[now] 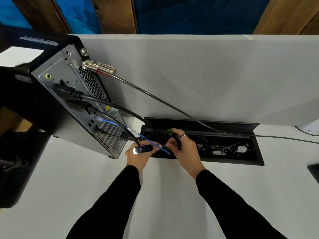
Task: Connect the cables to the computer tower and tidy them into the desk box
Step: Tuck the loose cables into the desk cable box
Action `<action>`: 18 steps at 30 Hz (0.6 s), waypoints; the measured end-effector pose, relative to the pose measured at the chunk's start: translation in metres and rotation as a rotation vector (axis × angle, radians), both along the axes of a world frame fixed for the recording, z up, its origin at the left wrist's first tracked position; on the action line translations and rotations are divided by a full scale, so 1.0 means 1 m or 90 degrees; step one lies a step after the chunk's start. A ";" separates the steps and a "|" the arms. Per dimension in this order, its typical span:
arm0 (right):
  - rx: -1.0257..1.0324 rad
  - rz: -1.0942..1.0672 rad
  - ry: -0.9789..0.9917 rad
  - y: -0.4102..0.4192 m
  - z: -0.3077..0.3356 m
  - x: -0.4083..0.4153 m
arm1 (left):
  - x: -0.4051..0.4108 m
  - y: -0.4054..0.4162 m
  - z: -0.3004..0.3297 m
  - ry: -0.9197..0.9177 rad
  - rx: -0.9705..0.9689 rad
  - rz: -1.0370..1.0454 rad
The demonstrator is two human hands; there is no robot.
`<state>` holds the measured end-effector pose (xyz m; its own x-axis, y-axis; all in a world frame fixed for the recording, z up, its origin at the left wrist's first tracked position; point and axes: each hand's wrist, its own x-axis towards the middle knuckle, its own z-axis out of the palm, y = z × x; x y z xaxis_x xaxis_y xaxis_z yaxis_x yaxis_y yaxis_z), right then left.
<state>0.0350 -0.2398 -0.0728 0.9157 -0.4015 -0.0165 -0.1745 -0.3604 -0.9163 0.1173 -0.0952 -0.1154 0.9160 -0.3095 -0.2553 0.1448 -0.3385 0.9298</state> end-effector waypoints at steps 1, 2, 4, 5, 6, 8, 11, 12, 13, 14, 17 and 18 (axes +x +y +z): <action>0.012 -0.006 -0.002 0.000 0.000 0.000 | 0.002 0.001 -0.004 0.009 0.007 0.002; 0.017 -0.007 -0.002 0.000 0.000 0.001 | 0.004 0.002 -0.009 0.018 0.016 0.006; 0.014 0.004 0.001 -0.001 -0.002 0.001 | 0.008 0.004 -0.011 0.022 0.042 0.000; 0.014 0.007 0.003 -0.001 -0.002 0.000 | 0.009 0.004 -0.011 0.015 0.061 -0.007; 0.016 0.006 0.006 -0.001 -0.002 0.000 | 0.009 0.004 -0.009 0.000 0.080 -0.023; 0.023 0.000 0.012 -0.001 -0.002 0.000 | 0.010 0.005 -0.010 -0.066 0.125 -0.042; 0.006 0.004 0.030 -0.001 -0.002 0.003 | 0.009 0.005 -0.008 -0.118 0.178 -0.048; -0.009 0.008 0.040 -0.003 -0.002 0.004 | 0.008 0.004 -0.009 -0.127 0.188 -0.042; -0.024 0.012 0.051 -0.004 -0.002 0.005 | 0.008 0.003 -0.009 -0.129 0.194 -0.034; -0.038 0.015 0.061 -0.005 -0.002 0.006 | 0.007 0.002 -0.012 -0.122 0.196 -0.028; -0.071 0.028 0.082 -0.005 0.000 0.010 | 0.006 0.003 -0.012 -0.104 0.213 -0.005; -0.081 0.034 0.087 -0.004 0.000 0.012 | 0.006 0.005 -0.014 -0.122 0.216 -0.001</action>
